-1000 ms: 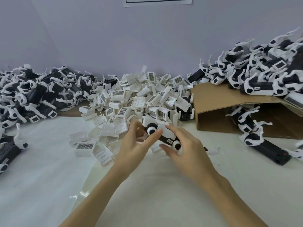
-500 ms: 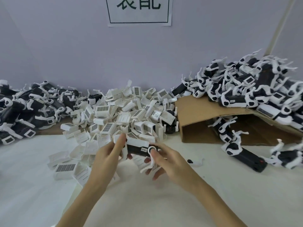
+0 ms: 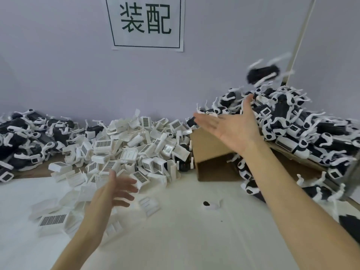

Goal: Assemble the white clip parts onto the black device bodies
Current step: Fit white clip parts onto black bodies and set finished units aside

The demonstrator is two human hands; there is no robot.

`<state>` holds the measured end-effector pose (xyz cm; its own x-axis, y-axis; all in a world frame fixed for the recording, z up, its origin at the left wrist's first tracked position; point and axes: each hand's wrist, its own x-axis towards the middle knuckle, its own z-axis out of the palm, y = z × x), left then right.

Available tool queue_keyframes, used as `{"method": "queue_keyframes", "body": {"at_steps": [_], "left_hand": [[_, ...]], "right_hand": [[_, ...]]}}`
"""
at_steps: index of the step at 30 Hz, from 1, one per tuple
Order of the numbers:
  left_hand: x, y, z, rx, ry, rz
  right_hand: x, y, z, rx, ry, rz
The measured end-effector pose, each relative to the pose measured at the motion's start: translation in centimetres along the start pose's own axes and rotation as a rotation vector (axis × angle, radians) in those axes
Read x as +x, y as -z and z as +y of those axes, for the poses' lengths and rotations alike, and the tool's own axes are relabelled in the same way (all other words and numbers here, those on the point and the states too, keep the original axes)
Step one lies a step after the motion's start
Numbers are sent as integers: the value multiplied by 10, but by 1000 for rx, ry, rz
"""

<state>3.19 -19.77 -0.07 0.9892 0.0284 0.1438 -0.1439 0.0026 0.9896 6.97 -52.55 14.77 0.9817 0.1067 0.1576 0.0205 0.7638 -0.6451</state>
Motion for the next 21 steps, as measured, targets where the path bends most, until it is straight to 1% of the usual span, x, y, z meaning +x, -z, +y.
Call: {"method": "queue_keyframes", "body": {"at_steps": [2,4,5,8,10,11,14,16,19,21], "left_hand": [[-8,-2,-1,45,-58,-13],[-15,-3,-2,90,-78,-15],[-17,-5,-2,140,-93,-1],[-18,-8,-3,442,-222,75],[-15,-4,-6,617,-306,171],[-11,1,-7,652,-304,226],[16,29,-3,683,-248,400],[43,56,2,752,-185,488],[85,105,8,1005,11,551],[105,141,11,1178,142,521]], "right_hand": [[-6,5,23,-136,-49,-1],[-17,15,63,-197,-128,-3],[-24,23,86,-204,-178,30],[-41,39,148,-153,-302,156],[-46,44,172,-80,-339,177],[-47,45,179,-47,-341,169],[-44,50,185,11,-320,142],[-43,50,187,14,-325,119],[-39,54,190,-9,-324,118],[-37,58,191,-12,-317,126]]}}
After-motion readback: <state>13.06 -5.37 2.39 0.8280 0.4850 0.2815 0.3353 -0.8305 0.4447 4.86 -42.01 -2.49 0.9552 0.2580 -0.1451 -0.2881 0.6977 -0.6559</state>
